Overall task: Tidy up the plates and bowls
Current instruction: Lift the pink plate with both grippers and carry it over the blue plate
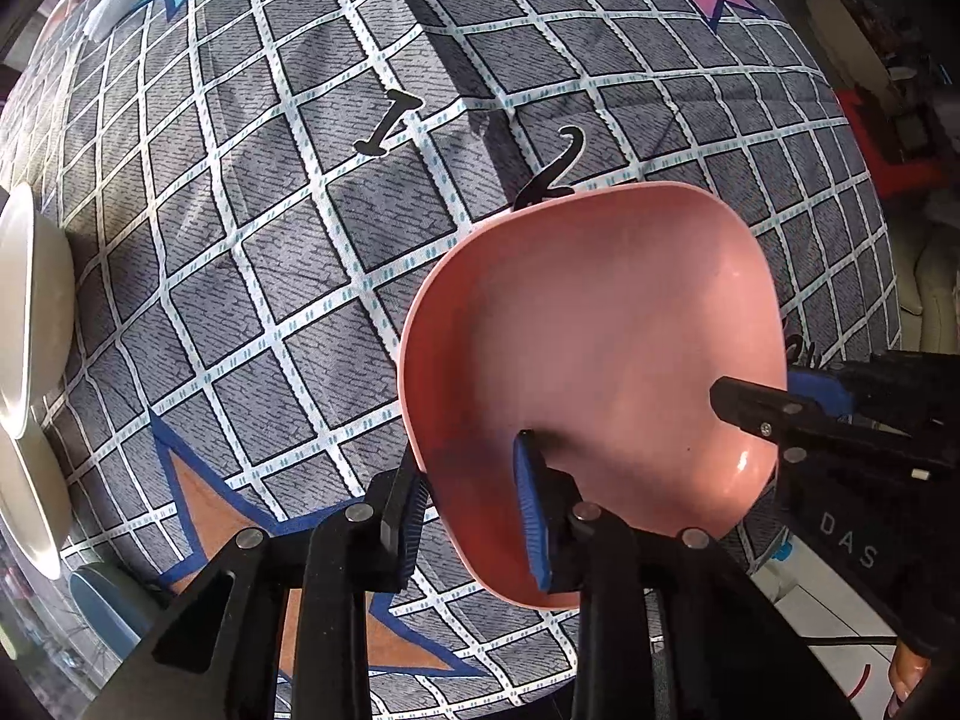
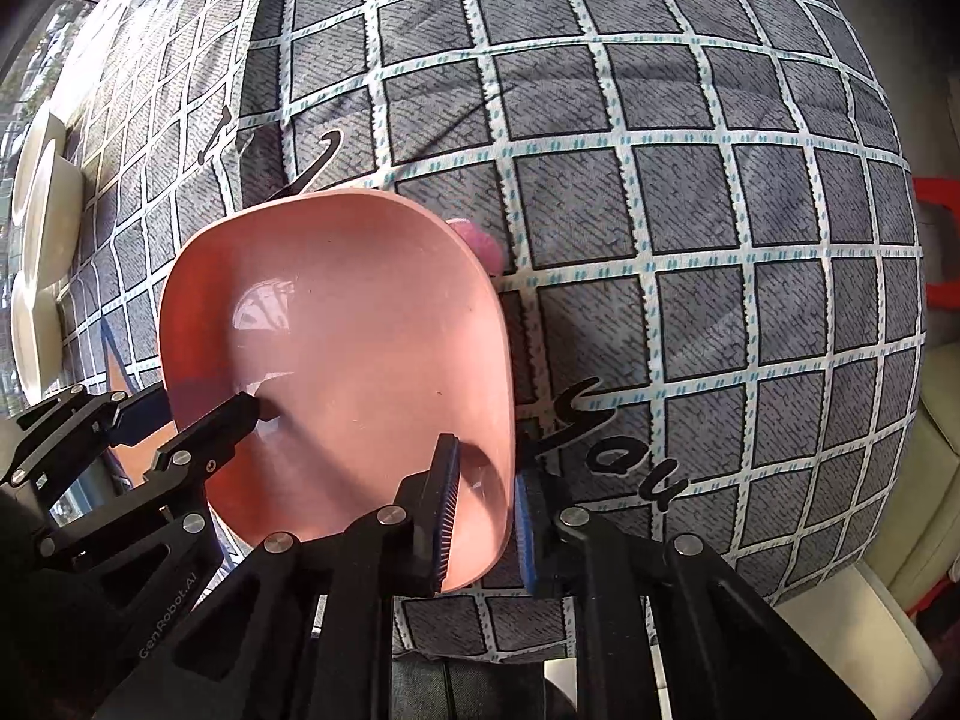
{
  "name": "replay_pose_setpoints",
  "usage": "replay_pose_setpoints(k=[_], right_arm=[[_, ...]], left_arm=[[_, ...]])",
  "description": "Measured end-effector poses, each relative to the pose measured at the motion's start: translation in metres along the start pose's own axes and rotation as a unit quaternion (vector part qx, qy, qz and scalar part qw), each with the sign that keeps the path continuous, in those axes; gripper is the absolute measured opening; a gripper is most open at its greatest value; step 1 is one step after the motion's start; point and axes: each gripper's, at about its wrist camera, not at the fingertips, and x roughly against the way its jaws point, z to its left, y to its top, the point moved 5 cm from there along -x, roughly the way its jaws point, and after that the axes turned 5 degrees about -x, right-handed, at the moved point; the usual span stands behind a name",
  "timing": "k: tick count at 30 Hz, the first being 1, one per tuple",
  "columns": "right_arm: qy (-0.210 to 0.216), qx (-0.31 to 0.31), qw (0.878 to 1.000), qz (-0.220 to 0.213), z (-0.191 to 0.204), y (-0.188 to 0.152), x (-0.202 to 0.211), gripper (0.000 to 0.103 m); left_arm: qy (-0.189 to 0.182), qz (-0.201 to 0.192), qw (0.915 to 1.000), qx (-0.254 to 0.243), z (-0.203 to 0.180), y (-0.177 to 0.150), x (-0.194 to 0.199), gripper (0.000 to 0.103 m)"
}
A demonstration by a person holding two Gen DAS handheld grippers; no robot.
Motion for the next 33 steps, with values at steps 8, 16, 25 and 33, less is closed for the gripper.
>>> replay_pose_setpoints(k=[8, 16, 25, 33], right_arm=[[0.013, 0.052, 0.998, 0.020, 0.105, -0.009, -0.020, 0.019], [-0.012, 0.112, 0.993, 0.040, 0.191, -0.030, -0.039, 0.019], [-0.013, 0.112, 0.992, 0.056, 0.239, -0.041, -0.050, 0.019], [-0.008, 0.117, 0.993, 0.030, 0.275, -0.024, -0.025, 0.019]], left_arm=[[0.016, 0.011, 0.9984, 0.054, 0.031, -0.034, 0.000, 0.031], [0.027, 0.009, 0.9963, 0.081, 0.034, -0.061, 0.002, 0.031], [0.010, 0.007, 0.9956, 0.093, 0.046, -0.101, 0.005, 0.031], [0.007, -0.018, 0.9942, 0.106, 0.101, -0.117, 0.037, 0.032]])
